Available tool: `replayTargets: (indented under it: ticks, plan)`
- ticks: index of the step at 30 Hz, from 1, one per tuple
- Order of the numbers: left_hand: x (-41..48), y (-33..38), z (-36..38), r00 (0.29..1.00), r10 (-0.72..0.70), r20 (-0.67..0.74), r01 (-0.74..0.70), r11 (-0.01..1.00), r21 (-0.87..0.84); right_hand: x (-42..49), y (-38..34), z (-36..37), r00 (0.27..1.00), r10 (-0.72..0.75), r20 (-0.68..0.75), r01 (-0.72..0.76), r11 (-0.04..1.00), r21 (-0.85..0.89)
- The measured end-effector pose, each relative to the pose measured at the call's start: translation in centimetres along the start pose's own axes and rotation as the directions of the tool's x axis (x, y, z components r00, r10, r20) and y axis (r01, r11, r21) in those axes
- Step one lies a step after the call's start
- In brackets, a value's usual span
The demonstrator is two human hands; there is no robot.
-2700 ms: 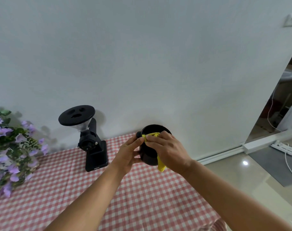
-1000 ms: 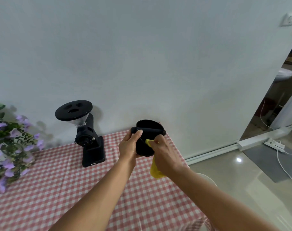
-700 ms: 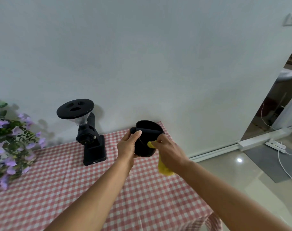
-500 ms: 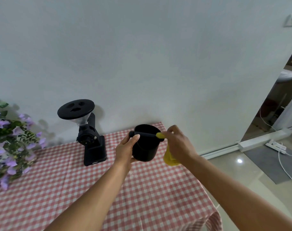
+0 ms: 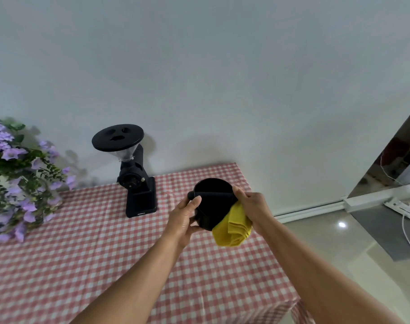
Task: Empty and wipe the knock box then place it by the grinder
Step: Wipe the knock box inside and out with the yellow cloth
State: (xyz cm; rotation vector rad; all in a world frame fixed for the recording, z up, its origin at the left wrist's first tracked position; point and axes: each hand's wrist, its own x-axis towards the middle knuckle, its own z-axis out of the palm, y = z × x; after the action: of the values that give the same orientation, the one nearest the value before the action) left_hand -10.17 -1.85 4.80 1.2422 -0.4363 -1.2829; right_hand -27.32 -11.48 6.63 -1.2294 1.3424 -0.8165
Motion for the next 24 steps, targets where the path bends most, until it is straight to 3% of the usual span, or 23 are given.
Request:
replayTargets:
  ticks: [9,24]
  plan:
    - [1.0,-6.6,-5.7,0.987,-0.103,-0.124,0.102,0.995,-0.017,-0.1,6.4,3.6,0.971,0.209,0.116,-0.178,0.956,-0.232]
    - [3.1,-7.8,-10.0,0.951,-0.142,-0.276,0.146,0.989,-0.005,0.4,8.2,8.4,0.968,0.207,0.145,-0.185,0.971,-0.151]
